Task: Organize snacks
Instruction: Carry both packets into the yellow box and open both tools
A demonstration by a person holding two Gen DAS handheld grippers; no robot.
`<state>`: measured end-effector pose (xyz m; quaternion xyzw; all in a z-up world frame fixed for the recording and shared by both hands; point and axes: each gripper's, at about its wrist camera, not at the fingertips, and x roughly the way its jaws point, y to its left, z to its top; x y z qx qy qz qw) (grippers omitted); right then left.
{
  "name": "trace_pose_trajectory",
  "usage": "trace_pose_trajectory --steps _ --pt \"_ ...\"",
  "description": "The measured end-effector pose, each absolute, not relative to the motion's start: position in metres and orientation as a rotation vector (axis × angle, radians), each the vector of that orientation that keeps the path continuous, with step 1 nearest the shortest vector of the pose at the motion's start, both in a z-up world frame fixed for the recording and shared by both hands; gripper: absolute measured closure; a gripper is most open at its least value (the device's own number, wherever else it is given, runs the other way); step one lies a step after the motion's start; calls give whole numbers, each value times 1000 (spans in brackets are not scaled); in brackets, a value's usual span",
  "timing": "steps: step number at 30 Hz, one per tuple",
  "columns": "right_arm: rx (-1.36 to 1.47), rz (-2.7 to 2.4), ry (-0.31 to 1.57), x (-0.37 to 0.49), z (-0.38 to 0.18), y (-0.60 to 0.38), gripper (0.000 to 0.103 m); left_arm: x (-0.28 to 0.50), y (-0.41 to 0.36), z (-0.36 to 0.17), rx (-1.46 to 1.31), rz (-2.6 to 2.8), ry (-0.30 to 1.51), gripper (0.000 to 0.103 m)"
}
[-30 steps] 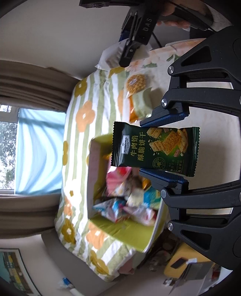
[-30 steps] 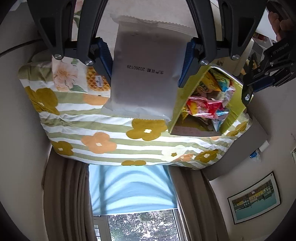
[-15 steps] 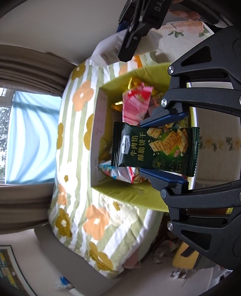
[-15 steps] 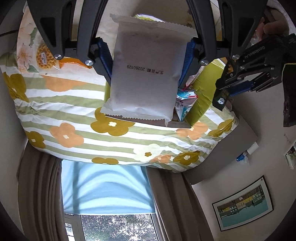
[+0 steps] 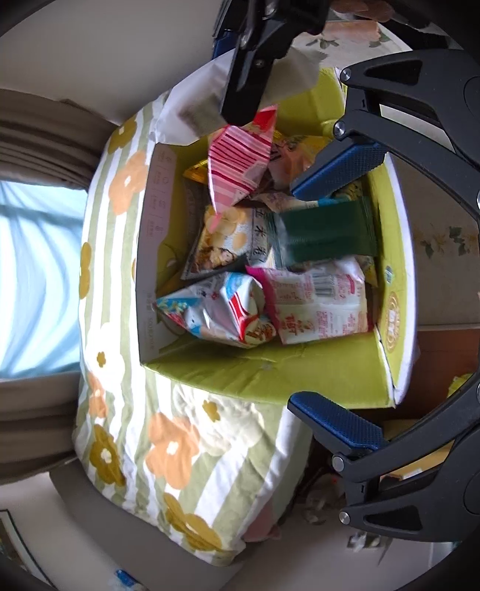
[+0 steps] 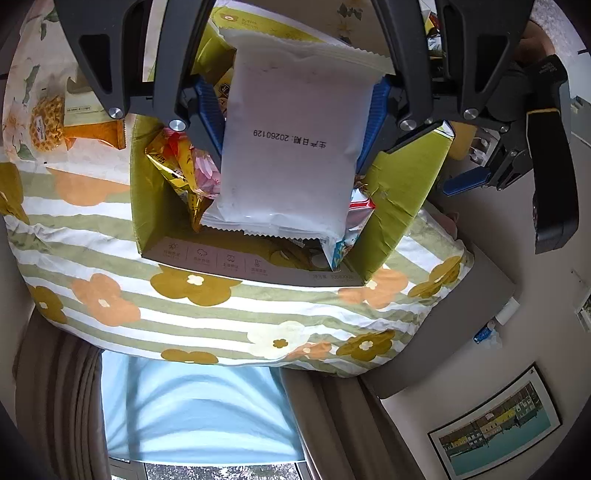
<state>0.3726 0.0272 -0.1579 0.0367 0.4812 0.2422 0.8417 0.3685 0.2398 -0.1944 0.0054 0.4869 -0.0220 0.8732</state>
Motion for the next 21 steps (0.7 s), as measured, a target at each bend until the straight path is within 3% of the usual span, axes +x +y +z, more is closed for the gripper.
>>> trace_pose_trajectory --steps 7,8,11,12,21 --pt "52 587 1036 378 -163 49 42 355 242 -195 43 10 1024 0" --pt "45 602 1028 378 -161 51 38 354 243 -194 41 17 1023 0" --pt "29 621 974 376 -153 52 9 350 245 -190 37 40 1020 0" --pt "25 617 954 376 -151 51 4 349 245 -189 37 46 1020 1" --pt "51 586 944 367 -151 32 4 336 239 -180 37 48 1009 0"
